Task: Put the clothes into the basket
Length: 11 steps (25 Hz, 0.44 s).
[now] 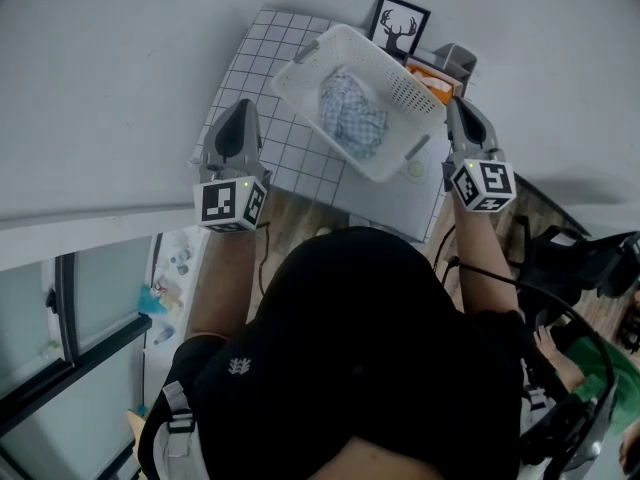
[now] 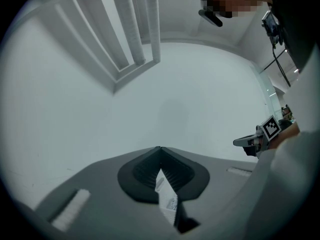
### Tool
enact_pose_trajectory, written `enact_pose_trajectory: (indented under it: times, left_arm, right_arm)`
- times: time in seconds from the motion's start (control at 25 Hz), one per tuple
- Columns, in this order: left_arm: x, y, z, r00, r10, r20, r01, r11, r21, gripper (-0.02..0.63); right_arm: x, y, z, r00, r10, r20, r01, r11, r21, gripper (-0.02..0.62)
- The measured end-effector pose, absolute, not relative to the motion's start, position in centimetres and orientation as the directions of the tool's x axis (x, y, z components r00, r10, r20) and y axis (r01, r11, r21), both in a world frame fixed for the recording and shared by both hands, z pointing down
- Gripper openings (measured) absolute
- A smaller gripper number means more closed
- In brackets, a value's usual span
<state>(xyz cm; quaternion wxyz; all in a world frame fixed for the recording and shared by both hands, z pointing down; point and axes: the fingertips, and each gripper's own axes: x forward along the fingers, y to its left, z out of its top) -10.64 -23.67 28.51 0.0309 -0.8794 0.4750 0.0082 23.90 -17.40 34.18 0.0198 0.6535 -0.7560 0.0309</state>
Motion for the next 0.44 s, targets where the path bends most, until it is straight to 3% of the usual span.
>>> enact_pose_trajectory:
  times: [0.44]
  left_arm:
    - [-11.14, -23.85, 28.47, 0.547, -0.835, -0.051, -0.837, -0.545, -0.05, 0.008]
  right_arm:
    - [23.59, -17.77, 33.81, -0.147, -0.987, 0.064, -0.989, 0.146, -0.007, 0.0]
